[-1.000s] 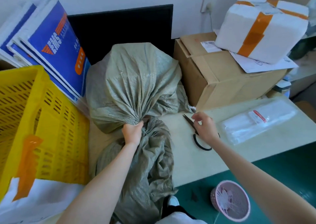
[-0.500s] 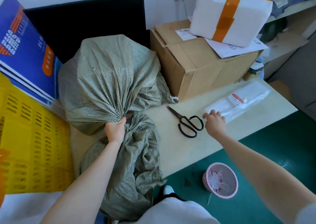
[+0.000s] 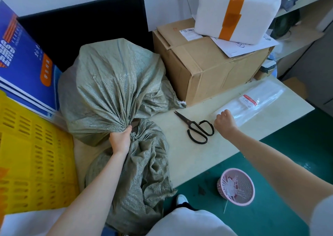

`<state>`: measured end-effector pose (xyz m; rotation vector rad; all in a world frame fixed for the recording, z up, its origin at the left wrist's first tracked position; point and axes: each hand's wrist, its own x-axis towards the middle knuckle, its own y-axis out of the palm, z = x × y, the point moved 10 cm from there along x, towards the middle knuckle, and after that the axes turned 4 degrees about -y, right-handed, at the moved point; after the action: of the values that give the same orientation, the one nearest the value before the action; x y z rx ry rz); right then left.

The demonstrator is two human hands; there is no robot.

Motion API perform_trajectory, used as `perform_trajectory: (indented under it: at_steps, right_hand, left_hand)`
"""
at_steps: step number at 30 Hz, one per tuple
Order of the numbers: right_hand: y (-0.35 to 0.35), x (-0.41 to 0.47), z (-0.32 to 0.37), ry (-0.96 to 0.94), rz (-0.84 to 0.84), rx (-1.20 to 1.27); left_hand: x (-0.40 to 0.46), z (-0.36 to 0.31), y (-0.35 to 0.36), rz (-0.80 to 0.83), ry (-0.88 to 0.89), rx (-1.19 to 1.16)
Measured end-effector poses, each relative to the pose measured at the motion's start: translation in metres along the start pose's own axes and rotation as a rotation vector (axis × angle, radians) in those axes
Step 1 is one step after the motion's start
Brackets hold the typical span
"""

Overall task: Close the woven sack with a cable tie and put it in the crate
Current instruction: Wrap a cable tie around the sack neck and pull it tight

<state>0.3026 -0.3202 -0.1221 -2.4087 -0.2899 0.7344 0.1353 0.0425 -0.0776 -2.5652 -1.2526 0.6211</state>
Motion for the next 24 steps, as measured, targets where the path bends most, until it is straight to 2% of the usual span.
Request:
perform_trajectory:
  at_steps: [4,10,12,16,19,24]
  right_hand:
    - [0.004,0.001,0.001,-0.004,0.068,0.048]
    - [0.007,0.003,0.011,-0.08,-0.009,0.073]
    - [0.002,0.002,0.007,-0.066,-0.068,0.066]
    - [-0.003,0.004,-0.004,-0.011,-0.306,0.231]
    - [-0.03,-0.005,-0.006,0.021,-0.478,0.257]
    - [-0.055,-0.005,-0.002,-0.012,-0.552,0.376]
  left_hand:
    - [0.0,0.0,0.0,0.002,0.004,0.003]
    - [0.001,-0.001,0.001,-0.003,0.025,-0.003]
    - [0.001,-0.001,0.001,-0.008,0.029,-0.004]
    - [0.001,-0.002,0.001,-0.013,0.04,-0.004]
    - [0.0,-0.005,0.001,-0.007,0.056,-0.016]
    - [-0.003,-0.006,0.001,0.002,0.043,-0.039]
